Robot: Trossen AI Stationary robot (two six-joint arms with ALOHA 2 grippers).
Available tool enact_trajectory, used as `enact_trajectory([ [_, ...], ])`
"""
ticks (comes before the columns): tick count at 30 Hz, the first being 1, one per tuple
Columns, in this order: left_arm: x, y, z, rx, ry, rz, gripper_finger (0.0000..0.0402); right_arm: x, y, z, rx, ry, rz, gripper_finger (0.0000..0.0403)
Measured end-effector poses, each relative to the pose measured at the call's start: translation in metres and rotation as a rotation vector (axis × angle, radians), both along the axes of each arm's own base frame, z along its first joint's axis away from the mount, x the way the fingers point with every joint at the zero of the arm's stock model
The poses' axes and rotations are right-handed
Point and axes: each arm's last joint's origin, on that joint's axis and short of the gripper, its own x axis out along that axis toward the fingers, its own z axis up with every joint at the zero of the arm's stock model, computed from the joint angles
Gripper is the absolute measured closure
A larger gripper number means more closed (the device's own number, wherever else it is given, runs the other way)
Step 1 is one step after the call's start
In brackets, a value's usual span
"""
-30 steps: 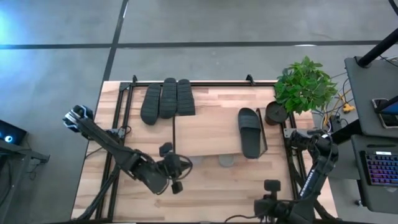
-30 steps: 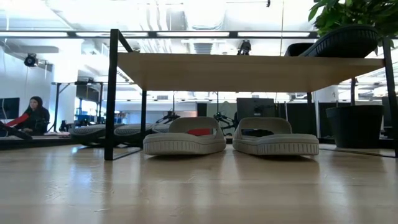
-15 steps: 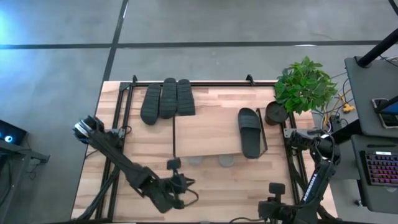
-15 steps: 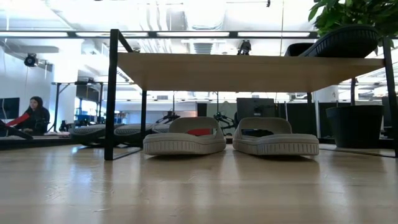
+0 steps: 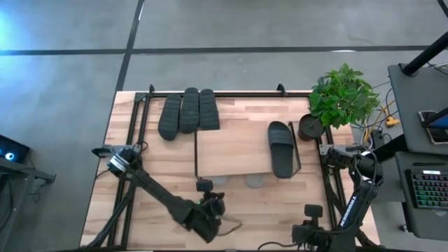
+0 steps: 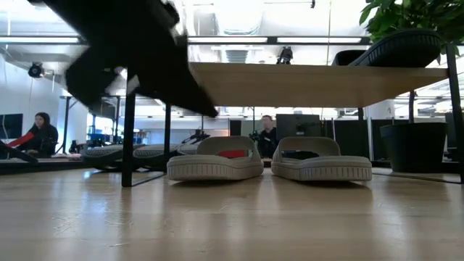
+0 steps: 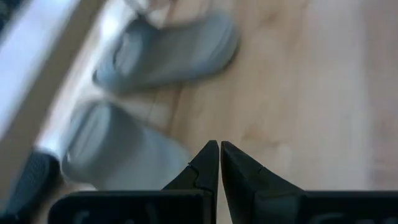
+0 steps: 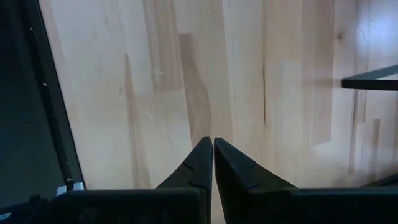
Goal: Pick and place slides into the shelf
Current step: Adjust the gray slipper under the shelf
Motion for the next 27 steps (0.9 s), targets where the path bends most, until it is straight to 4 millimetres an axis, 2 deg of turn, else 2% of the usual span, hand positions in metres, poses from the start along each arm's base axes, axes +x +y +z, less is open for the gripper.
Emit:
enact_trajectory([
  [5,0.008,0.016,-0.016,-0.125,0.079,0.065,0.0398,0.000,0.000,0.000,0.000,-0.004,-0.006,0.0394],
  [18,0.016,0.033,-0.017,-0.099,0.061,0.118,0.0401,0.000,0.000,0.000,0.001,-0.001,-0.007,0.0394],
  [27,0.019,0.041,-0.030,-0.134,0.153,0.121,0.0402,0.001,-0.001,0.000,-0.007,0.004,0.007,0.0394],
])
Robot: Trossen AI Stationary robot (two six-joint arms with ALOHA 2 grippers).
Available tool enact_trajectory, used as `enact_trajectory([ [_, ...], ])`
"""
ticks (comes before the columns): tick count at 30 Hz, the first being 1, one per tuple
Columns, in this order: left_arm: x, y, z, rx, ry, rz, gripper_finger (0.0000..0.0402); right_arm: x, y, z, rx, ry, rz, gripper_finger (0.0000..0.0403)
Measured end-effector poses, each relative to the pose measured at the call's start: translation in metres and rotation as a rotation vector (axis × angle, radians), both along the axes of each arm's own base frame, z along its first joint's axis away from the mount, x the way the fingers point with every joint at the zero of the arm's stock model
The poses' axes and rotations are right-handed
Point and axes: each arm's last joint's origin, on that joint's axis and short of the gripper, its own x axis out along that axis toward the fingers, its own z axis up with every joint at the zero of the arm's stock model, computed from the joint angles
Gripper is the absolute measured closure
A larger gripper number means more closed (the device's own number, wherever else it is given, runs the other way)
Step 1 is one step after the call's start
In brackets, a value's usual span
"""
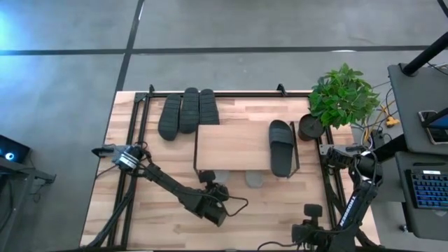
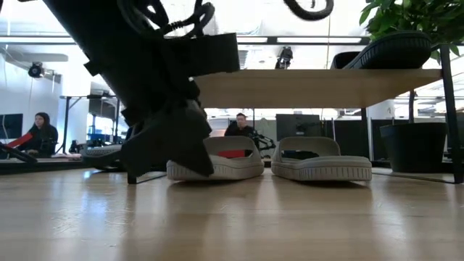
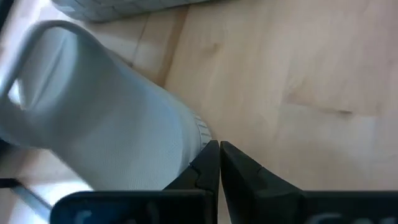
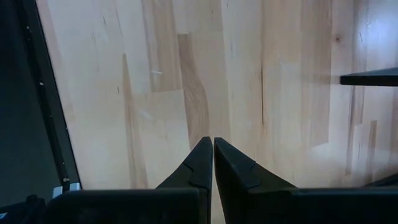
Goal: Pick and place slides into the shelf
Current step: Adjust the gray slipper under the shelf
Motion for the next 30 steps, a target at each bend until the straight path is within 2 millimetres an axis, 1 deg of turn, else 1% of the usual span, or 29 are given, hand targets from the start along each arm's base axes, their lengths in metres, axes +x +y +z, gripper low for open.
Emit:
enact_trajectory([
  [5,0.000,0.004,0.001,0.044,0.003,0.010,0.0402,0.000,0.000,0.000,0.001,-0.005,-0.016,0.0394],
  [8,0.001,0.010,-0.002,0.047,0.013,0.025,0.0402,0.000,0.000,0.000,0.001,-0.005,-0.016,0.0394],
  [13,0.006,0.013,-0.001,0.036,-0.007,0.030,0.0402,0.000,0.000,0.000,0.001,-0.006,-0.016,0.0394],
  [17,0.018,0.008,0.003,0.035,-0.082,-0.058,0.0402,0.000,0.000,0.000,0.000,-0.005,-0.015,0.0394],
  [20,0.026,0.003,0.014,0.063,-0.108,-0.125,0.0402,0.000,0.000,0.000,0.000,-0.005,-0.016,0.0394],
  [24,0.023,0.004,0.027,0.183,-0.071,-0.108,0.0402,0.000,0.000,0.000,0.000,-0.005,-0.017,0.0394],
  [27,0.017,0.011,0.027,0.221,0.016,-0.070,0.0401,0.000,0.000,-0.001,0.001,-0.012,-0.043,0.0394],
  [30,0.012,0.017,0.023,0.234,0.063,-0.041,0.0401,-0.001,-0.001,-0.002,-0.001,-0.017,-0.070,0.0394],
])
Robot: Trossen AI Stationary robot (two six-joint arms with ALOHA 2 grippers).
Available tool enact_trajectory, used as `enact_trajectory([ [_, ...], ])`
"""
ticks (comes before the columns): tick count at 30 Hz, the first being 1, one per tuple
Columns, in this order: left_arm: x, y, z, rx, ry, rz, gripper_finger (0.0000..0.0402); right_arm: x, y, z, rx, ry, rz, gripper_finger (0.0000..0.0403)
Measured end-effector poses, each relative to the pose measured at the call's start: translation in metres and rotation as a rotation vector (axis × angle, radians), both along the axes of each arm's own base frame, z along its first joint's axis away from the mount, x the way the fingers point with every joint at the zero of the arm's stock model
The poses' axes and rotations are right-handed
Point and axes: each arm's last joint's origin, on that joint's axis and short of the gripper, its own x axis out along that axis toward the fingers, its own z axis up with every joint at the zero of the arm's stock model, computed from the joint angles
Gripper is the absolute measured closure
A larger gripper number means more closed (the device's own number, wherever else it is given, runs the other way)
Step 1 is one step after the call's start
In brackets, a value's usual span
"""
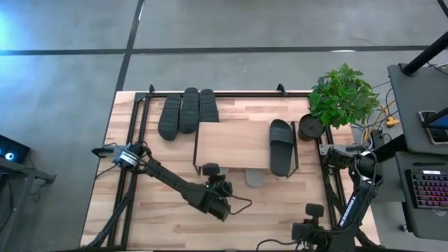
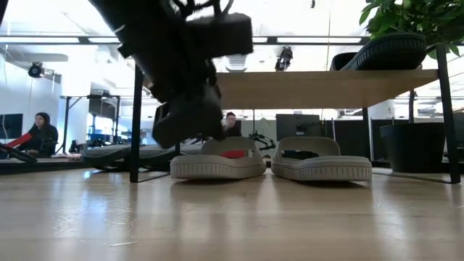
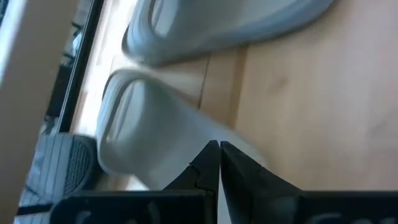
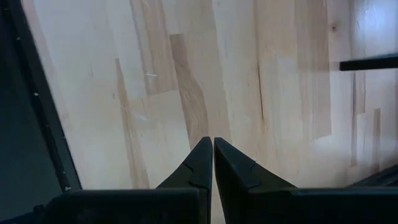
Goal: Pick and place slides into the shelf
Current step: Adjust the gray slipper under the shelf
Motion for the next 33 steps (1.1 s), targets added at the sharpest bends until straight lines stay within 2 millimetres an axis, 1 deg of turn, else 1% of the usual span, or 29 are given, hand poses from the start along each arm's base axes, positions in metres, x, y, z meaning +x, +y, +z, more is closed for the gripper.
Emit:
enact_trajectory([
  [2,-0.002,0.003,-0.003,0.004,0.028,0.004,0.0401,0.000,-0.001,-0.001,-0.004,-0.001,-0.011,0.0394],
  [5,-0.001,0.007,-0.006,-0.034,0.058,0.005,0.0401,-0.001,-0.002,-0.003,-0.010,0.002,-0.014,0.0394],
  [9,0.000,0.010,-0.008,-0.054,0.073,0.004,0.0401,-0.001,-0.002,-0.004,-0.015,0.004,-0.013,0.0394],
  [17,0.009,0.009,-0.009,-0.073,0.010,-0.014,0.0401,-0.002,-0.003,-0.006,-0.030,0.018,0.022,0.0394],
  [21,0.008,0.009,-0.012,-0.037,0.065,-0.039,0.0401,-0.002,-0.004,-0.006,-0.033,0.022,0.030,0.0394],
  [25,0.002,0.008,-0.009,0.006,0.118,-0.040,0.0402,-0.002,-0.004,-0.006,-0.034,0.022,0.030,0.0394],
  [29,0.000,0.006,0.003,0.037,0.145,-0.040,0.0401,-0.002,-0.004,-0.006,-0.041,0.024,0.030,0.0394],
  [33,-0.008,-0.007,0.011,0.095,0.172,-0.071,0.0401,-0.002,-0.005,-0.007,-0.048,0.022,0.031,0.0394],
])
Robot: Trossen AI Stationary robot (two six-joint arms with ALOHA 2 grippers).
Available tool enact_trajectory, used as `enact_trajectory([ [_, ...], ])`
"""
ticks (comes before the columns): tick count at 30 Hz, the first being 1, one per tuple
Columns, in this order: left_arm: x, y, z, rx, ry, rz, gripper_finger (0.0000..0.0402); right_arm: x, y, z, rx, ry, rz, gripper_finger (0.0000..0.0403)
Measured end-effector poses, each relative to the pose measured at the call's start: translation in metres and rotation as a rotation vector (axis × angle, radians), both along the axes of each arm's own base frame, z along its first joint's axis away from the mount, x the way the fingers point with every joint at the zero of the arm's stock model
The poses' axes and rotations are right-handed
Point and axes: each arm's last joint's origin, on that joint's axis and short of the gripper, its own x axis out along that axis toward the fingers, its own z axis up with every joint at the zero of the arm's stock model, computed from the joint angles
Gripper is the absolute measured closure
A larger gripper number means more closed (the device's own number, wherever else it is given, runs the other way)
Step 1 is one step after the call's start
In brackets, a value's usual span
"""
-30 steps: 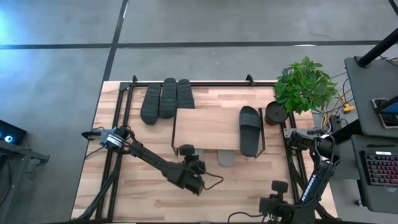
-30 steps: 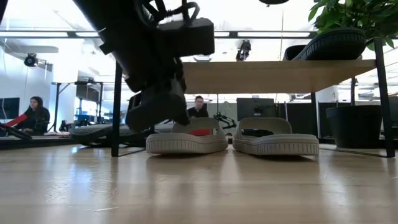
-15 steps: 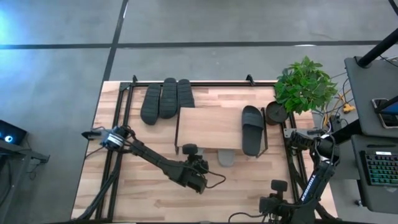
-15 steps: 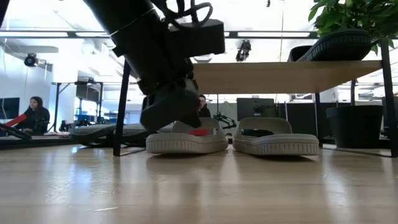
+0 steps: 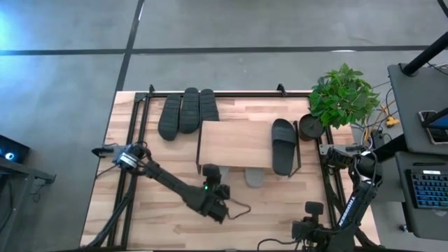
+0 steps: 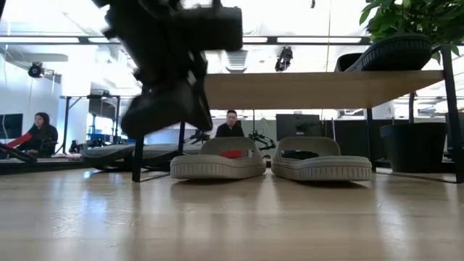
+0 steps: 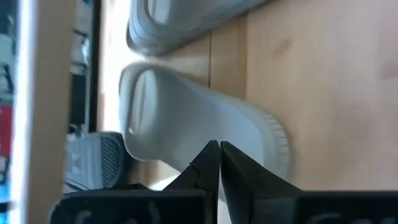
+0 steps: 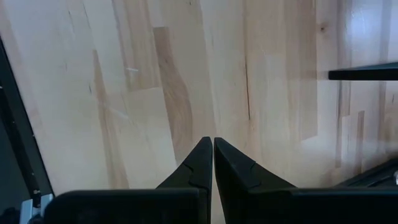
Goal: Pick and place slides into the shelf
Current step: Adjust the gray slipper under the shelf
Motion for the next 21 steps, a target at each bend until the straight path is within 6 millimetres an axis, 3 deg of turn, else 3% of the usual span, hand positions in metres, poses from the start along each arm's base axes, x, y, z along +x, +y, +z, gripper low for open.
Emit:
enact_trajectory([
  [8,-0.012,-0.022,-0.005,0.054,-0.007,-0.052,0.0401,-0.001,-0.003,-0.004,-0.020,0.008,0.001,0.0394],
  [17,-0.010,-0.023,-0.040,0.107,0.074,-0.051,0.0402,-0.002,-0.003,-0.005,-0.025,0.014,0.000,0.0394],
  [21,-0.006,-0.021,-0.041,0.117,0.058,-0.040,0.0401,-0.002,-0.003,-0.005,-0.022,0.020,-0.002,0.0394],
])
